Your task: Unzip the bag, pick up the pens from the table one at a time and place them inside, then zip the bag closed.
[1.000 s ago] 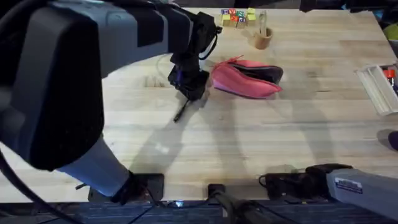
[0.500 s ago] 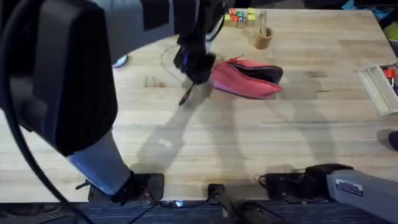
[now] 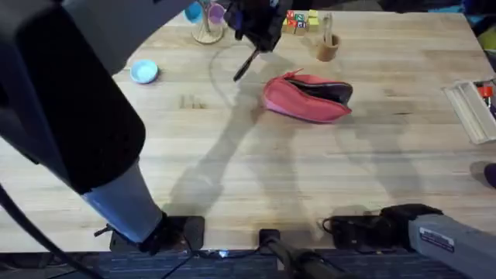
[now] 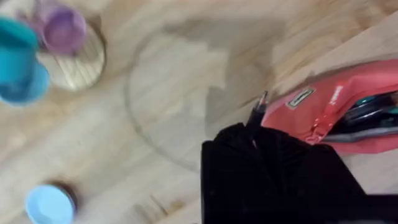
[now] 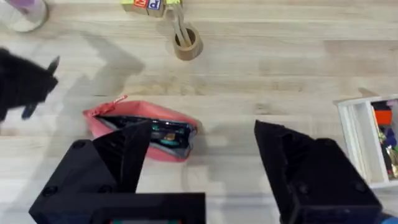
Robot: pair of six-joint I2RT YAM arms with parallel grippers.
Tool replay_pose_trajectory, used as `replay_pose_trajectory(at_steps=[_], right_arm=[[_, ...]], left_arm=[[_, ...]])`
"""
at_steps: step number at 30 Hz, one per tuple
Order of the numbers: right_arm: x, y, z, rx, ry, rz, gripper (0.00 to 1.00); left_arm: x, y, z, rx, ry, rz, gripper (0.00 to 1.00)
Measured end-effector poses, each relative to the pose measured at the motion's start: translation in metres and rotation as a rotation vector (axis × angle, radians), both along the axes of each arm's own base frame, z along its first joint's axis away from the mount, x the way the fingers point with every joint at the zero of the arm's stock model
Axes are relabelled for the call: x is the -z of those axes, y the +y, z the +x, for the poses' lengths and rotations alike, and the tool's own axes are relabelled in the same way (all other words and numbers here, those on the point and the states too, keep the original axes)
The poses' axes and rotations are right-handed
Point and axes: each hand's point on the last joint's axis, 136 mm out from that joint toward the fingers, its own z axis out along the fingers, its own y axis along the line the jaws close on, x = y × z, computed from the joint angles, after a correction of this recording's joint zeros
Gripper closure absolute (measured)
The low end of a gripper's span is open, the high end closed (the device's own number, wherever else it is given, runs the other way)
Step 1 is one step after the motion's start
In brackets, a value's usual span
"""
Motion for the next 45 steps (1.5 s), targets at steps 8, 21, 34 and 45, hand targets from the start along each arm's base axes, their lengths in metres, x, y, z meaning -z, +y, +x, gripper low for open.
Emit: replay_pose_trajectory(at_steps=[8, 21, 34, 45], right_arm=[[-0.008, -0.004, -0.05, 0.0, 0.012, -0.001, 0.005], [-0.028, 0.018, -0.114, -0.198, -0.071, 0.031, 0.006], [-0.011, 0.036, -0.141, -0.356, 0.026, 0.041, 0.006], [-0.013, 0.038, -0.145, -0.371, 0.01, 0.044, 0.006]], left_arm=[[-0.025, -0.034, 0.005, 0.198, -0.095, -0.065, 0.957], [-0.037, -0.109, -0.039, 0.609, -0.162, -0.131, 0.957], [-0.055, -0.163, -0.089, 1.011, -0.251, -0.264, 0.957], [-0.022, -0.177, -0.09, 1.058, -0.183, -0.311, 0.957]])
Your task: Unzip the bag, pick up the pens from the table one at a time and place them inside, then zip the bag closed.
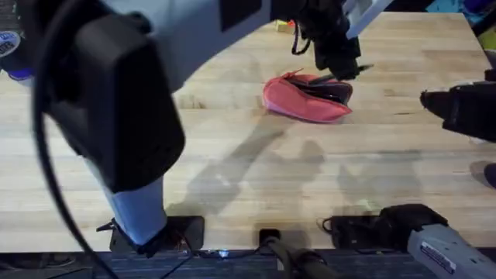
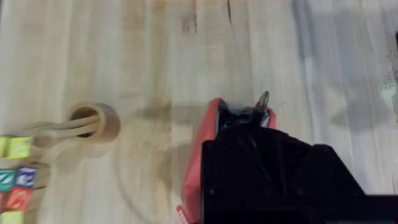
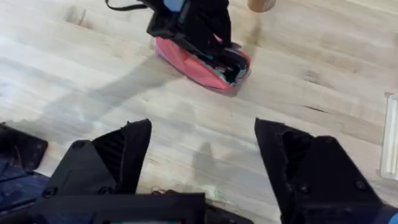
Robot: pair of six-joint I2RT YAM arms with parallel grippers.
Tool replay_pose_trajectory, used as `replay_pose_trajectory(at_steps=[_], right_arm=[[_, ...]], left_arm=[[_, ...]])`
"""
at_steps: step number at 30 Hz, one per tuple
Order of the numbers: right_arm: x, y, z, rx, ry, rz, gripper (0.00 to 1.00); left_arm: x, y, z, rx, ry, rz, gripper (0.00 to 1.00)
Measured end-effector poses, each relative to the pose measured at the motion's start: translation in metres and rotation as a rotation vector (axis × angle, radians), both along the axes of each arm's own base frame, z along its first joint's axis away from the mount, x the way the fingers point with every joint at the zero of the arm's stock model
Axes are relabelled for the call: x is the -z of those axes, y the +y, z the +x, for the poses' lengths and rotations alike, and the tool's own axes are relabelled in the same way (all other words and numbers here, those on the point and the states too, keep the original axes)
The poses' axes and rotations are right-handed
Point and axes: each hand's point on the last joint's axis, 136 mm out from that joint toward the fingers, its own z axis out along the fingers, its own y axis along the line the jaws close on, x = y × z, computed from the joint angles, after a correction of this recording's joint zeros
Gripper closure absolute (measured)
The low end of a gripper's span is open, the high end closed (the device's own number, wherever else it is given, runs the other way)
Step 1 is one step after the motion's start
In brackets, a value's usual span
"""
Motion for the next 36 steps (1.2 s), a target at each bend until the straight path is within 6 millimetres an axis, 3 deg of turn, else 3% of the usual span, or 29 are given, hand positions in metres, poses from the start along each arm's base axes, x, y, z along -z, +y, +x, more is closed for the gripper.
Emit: replay_pose_trajectory(at_steps=[12, 26, 32, 35, 36], right_arm=[[0.0, 0.0, 0.0, 0.0, -0.002, 0.0, 0.006], [-0.003, 0.0, 0.003, 0.0, -0.019, 0.002, 0.006], [-0.004, 0.0, 0.004, 0.0, -0.021, 0.002, 0.006], [-0.004, 0.0, 0.004, 0.0, -0.023, 0.002, 0.006], [-0.004, 0.0, 0.004, 0.0, -0.023, 0.002, 0.006]], left_arm=[[0.051, -0.003, 0.0, 0.009, 0.095, 0.071, 0.957], [0.087, 0.034, 0.007, -0.036, 0.044, 0.306, 0.957], [0.095, 0.041, 0.012, -0.046, 0.016, 0.353, 0.778], [0.095, 0.043, 0.014, -0.048, 0.009, 0.358, 0.596], [0.096, 0.043, 0.015, -0.048, 0.006, 0.361, 0.494]])
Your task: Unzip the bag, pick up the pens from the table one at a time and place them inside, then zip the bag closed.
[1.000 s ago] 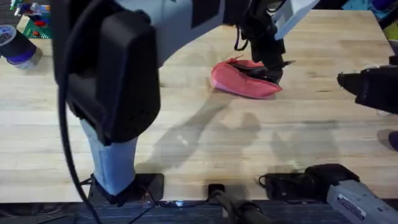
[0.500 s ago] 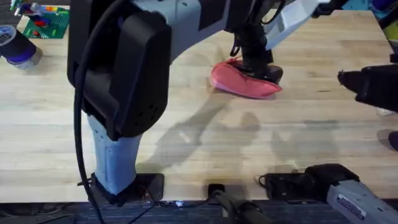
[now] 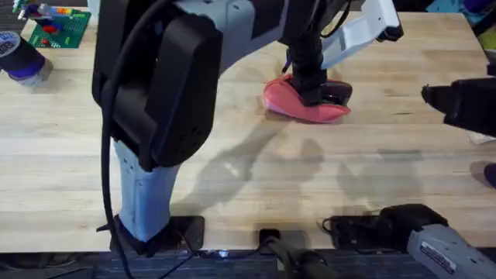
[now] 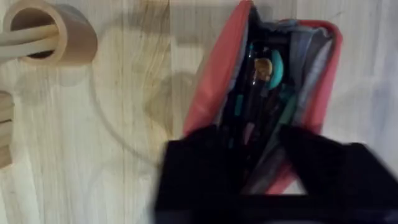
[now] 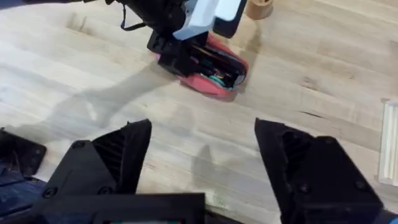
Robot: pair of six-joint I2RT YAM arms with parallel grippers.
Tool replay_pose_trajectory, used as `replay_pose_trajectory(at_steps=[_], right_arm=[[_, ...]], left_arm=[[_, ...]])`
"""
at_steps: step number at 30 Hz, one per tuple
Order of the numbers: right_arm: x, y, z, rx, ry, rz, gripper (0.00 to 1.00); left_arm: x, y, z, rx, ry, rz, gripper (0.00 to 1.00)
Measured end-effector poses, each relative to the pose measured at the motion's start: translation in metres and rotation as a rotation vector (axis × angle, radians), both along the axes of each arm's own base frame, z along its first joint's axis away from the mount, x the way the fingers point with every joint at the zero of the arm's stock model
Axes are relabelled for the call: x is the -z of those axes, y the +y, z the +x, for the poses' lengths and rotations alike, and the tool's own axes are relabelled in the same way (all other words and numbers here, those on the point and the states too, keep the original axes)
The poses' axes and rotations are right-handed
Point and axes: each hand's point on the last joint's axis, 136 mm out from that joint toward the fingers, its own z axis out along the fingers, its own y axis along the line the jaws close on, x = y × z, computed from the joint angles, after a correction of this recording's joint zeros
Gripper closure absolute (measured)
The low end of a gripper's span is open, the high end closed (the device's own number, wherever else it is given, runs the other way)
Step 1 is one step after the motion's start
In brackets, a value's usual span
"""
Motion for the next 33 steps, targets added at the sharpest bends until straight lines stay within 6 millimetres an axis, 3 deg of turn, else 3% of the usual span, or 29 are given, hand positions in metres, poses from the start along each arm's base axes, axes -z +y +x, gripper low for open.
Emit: replay_pose_trajectory(at_steps=[3, 4, 21, 24, 33], right_arm=[[0.0, 0.0, 0.0, -0.001, 0.0, -0.001, 0.005], [0.0, 0.0, 0.0, -0.003, -0.001, -0.003, 0.005], [0.0, 0.0, 0.0, -0.008, -0.003, -0.008, 0.005], [0.0, 0.0, 0.0, -0.008, -0.003, -0.008, 0.005], [-0.004, 0.0, 0.004, -0.01, -0.028, -0.008, 0.005]], left_arm=[[0.001, 0.003, 0.001, -0.001, -0.006, 0.011, 0.077], [0.001, 0.003, 0.002, -0.003, -0.007, 0.012, 0.026], [-0.004, 0.012, 0.005, -0.026, 0.007, 0.01, 0.008], [-0.019, 0.022, 0.012, -0.054, -0.007, -0.009, 0.007], [-0.082, 0.083, 0.042, -0.202, -0.074, -0.076, 0.007]])
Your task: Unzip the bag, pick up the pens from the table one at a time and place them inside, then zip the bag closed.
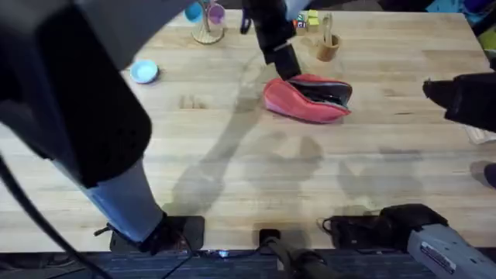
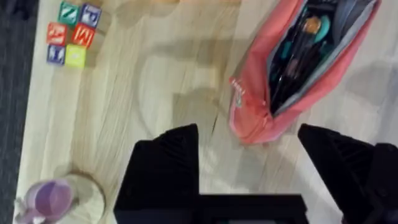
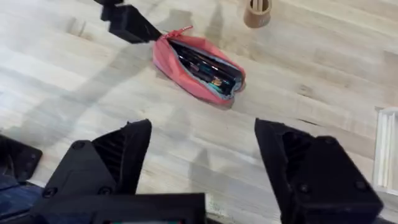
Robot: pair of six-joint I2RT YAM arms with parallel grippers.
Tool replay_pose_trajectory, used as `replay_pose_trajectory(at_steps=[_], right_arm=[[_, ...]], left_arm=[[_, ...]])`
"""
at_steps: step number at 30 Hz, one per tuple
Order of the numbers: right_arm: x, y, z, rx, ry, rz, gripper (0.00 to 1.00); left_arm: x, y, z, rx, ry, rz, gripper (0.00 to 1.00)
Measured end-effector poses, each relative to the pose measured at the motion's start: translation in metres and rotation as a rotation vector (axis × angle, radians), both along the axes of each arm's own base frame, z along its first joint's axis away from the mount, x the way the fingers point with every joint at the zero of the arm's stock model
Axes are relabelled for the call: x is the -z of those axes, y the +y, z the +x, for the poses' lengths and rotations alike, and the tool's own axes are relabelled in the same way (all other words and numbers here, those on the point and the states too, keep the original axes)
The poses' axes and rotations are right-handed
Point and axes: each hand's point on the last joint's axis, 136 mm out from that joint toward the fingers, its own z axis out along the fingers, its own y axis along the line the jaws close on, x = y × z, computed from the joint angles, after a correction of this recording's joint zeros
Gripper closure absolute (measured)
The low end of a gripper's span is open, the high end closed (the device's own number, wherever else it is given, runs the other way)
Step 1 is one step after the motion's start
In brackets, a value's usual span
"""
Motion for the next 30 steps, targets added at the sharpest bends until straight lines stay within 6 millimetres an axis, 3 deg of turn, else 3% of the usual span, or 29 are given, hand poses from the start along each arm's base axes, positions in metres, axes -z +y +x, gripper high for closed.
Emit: replay_pose_trajectory(at_steps=[10, 20, 25, 30], right_arm=[[0.0, 0.0, 0.0, 0.0, -0.003, 0.0, 0.007], [0.0, 0.0, 0.0, 0.0, -0.003, 0.0, 0.005], [-0.001, 0.0, 0.0, 0.0, -0.003, 0.0, 0.005], [-0.001, 0.0, 0.0, 0.0, -0.003, 0.0, 0.005]], left_arm=[[-0.004, 0.037, 0.009, -0.076, 0.067, -0.034, 0.007], [-0.018, 0.082, 0.028, -0.157, 0.142, -0.208, 0.006], [-0.023, 0.109, 0.018, -0.093, 0.178, -0.271, 0.006], [-0.028, 0.118, 0.013, 0.007, 0.133, -0.317, 0.006]])
